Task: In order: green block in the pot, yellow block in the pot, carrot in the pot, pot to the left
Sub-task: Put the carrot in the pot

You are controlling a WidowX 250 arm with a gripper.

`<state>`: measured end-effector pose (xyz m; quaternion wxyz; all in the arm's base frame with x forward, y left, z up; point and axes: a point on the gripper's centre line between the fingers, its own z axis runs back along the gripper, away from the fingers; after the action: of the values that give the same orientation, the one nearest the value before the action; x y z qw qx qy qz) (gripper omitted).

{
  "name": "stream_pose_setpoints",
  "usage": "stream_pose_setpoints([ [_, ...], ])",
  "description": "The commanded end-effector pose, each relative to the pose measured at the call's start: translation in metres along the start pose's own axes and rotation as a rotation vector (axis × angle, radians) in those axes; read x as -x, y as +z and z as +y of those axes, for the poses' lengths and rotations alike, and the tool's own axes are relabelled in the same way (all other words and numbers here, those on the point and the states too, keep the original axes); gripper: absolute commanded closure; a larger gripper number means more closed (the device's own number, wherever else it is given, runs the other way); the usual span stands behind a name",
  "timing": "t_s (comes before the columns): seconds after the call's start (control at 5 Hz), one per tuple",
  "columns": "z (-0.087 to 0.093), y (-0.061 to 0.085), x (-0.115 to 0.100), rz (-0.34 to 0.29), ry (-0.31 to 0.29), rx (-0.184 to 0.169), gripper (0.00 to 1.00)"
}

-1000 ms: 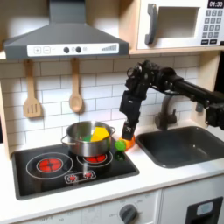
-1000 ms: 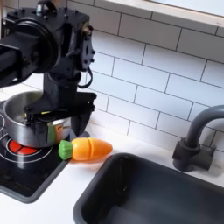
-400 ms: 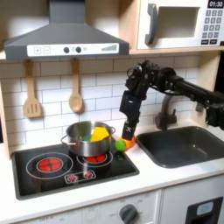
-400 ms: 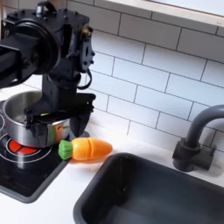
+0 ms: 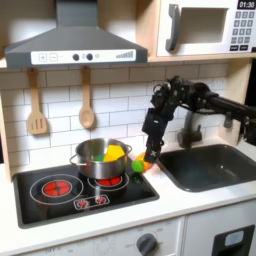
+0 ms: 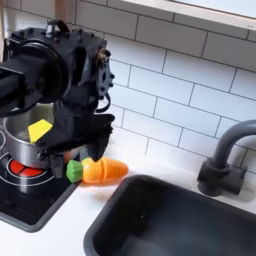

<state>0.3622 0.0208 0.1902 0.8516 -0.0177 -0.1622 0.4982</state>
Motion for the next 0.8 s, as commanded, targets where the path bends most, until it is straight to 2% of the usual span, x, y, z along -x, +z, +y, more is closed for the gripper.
stream_pose_setpoints([
  [0.0, -0.001, -0.01, 0.0, -0.112, 0.205, 0.086, 0.0],
  [0.2, -0.012, -0.01, -0.001, -0.168, 0.288, 0.108, 0.0],
  [0.4, -0.018, -0.008, 0.0, -0.199, 0.336, 0.138, 0.0],
  [0.6, -0.024, -0.013, -0.001, -0.21, 0.404, 0.126, 0.0],
])
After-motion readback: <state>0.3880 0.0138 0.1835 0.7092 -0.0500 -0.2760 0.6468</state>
